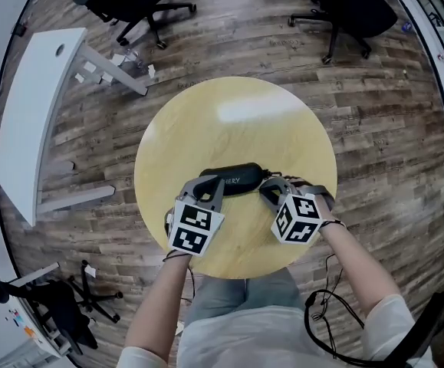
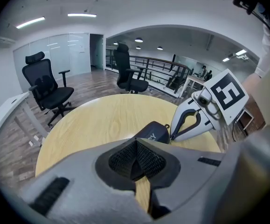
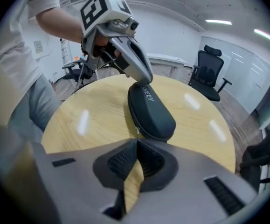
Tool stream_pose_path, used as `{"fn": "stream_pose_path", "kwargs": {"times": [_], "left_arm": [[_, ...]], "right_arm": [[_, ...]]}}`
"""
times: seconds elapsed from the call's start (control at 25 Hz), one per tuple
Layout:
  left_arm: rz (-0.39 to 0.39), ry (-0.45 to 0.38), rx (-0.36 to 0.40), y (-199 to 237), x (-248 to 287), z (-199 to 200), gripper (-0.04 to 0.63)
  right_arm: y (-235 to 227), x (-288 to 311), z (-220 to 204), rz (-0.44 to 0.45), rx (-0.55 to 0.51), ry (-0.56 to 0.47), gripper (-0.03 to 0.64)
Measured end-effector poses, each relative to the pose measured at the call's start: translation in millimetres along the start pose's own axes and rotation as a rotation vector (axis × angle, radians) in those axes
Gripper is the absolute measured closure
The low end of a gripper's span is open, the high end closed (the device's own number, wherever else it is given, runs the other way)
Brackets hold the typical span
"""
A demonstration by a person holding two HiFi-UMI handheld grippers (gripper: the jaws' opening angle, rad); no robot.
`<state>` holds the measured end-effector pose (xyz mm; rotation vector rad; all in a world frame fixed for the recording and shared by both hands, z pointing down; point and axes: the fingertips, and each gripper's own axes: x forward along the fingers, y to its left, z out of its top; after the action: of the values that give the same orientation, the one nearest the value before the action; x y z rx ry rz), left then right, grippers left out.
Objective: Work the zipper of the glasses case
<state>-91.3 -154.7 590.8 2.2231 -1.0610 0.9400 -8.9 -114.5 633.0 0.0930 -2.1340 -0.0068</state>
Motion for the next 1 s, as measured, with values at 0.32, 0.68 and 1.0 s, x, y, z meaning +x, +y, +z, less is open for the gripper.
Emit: {"fn": "stream_pose_path", "kwargs": {"times": [0.32, 0.68, 1.0], "left_arm": [[-0.108, 0.087, 0.042, -19.9, 15.6, -0.8, 0.589], [-0.092, 0.039, 0.013, -17.5, 15.0, -1.3, 0.589], [-0.110, 0.029, -0.040, -19.8, 9.7, 0.0, 0.589]], "right_arm": [[-56.2, -7.6, -15.5, -0.016, -0.007, 0.034, 0.615], [-7.1, 7.6, 18.7, -0.009, 0.249, -0.087, 0.615], [-2.3, 9.1, 21.3, -0.048, 0.301, -0.110, 0.615]]}}
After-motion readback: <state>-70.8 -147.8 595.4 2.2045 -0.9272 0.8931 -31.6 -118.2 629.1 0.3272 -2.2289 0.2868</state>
